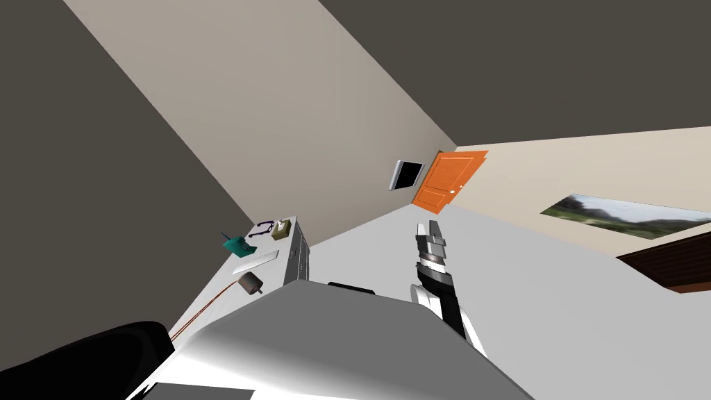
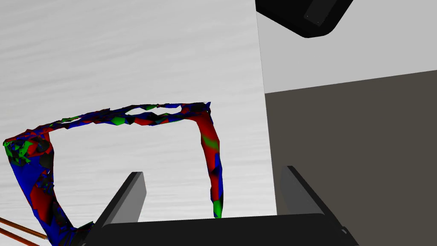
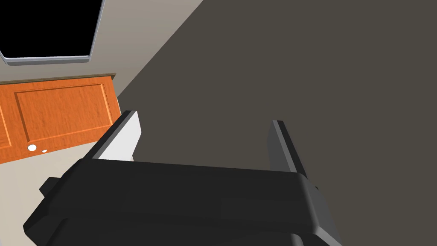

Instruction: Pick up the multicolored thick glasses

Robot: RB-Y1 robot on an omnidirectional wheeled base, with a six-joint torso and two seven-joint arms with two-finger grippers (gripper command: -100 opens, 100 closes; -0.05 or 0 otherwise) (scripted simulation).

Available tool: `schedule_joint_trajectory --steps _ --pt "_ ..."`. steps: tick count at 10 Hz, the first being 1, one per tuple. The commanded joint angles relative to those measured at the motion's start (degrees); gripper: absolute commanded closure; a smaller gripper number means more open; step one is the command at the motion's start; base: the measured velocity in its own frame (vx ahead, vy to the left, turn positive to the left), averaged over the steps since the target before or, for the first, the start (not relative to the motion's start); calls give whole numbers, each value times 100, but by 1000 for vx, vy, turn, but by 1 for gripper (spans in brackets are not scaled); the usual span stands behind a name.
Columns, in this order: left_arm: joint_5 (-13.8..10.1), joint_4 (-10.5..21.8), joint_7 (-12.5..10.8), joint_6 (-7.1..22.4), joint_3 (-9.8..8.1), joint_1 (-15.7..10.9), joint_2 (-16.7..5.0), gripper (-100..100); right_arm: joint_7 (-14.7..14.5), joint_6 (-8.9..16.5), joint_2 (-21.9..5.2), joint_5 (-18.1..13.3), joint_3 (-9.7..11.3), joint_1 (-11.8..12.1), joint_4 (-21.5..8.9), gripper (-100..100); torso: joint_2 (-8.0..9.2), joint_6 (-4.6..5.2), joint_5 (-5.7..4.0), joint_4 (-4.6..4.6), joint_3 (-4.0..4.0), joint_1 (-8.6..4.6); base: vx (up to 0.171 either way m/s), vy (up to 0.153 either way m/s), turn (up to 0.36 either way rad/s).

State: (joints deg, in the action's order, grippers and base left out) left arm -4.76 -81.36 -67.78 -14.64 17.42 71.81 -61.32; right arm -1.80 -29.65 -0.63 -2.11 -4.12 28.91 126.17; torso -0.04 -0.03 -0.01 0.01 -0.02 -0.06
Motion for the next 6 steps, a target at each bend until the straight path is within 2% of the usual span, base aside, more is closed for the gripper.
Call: schedule_joint_trajectory --steps 1,5,6 --pt "0 0 0 0 0 0 0 100 0 0 0 0 0 0 0 0 0 0 0 0 0 0 0 0 0" --pt "-3 -2 -6 -1 1 3 2 100 0 0 0 0 0 0 0 0 3 4 -1 2 2 -2 0 0 0" --pt "-3 -2 -6 -1 1 3 2 0 0 0 0 0 0 0 0 0 3 4 -1 1 2 -2 0 0 0"
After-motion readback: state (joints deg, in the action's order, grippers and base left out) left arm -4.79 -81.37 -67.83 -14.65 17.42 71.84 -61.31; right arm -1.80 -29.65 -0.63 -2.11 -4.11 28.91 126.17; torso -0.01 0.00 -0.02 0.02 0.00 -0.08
